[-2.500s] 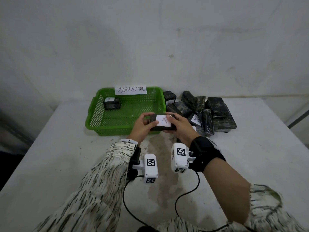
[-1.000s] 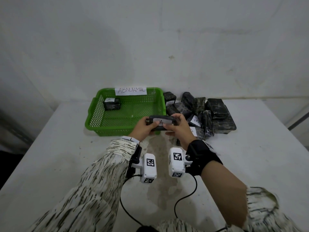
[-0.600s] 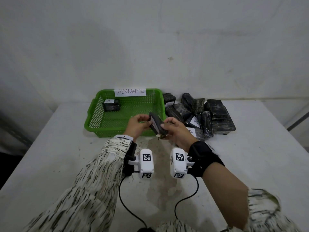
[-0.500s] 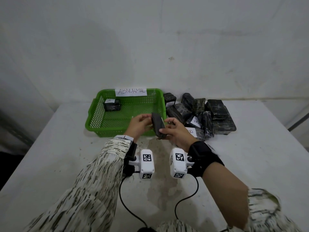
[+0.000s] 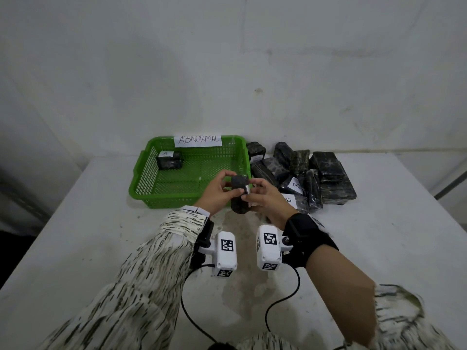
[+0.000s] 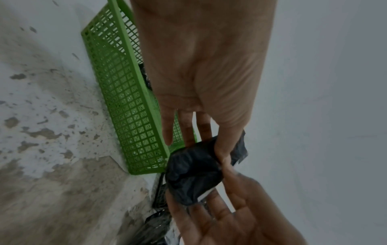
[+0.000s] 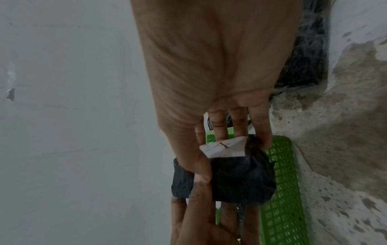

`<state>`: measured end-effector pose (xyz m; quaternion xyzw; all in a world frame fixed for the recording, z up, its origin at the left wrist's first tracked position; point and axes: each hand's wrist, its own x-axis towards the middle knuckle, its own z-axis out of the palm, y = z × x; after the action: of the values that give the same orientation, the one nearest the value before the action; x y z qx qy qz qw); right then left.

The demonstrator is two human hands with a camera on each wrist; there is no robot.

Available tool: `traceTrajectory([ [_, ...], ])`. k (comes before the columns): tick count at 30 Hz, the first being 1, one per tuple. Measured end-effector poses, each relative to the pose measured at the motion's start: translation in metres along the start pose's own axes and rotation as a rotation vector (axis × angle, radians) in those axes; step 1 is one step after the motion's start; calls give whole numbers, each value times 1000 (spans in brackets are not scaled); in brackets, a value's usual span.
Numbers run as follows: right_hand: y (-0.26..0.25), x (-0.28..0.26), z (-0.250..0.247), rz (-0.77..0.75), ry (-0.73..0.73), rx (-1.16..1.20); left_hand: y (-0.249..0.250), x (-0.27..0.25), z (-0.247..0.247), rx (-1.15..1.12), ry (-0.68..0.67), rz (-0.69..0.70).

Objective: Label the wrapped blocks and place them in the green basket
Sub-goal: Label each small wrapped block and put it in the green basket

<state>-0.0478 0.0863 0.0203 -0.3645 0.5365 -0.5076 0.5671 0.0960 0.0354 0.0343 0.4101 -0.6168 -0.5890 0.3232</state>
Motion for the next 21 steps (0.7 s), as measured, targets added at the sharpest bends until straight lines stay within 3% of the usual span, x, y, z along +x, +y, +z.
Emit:
traceTrajectory([
  [10,-2,1,-3,-60,45,1,1,-6,-2,-23,-101,-20],
  [14,0,3,-3,-180,72,-105,0,-5,-1,-70,-102,-170],
  [17,0,3,-3,-205,7,-168,0,-7,1,-201,-85,-304],
  [21,0,1,0,-183,-154,-301,-3,-2,5,-235,-12,-341],
])
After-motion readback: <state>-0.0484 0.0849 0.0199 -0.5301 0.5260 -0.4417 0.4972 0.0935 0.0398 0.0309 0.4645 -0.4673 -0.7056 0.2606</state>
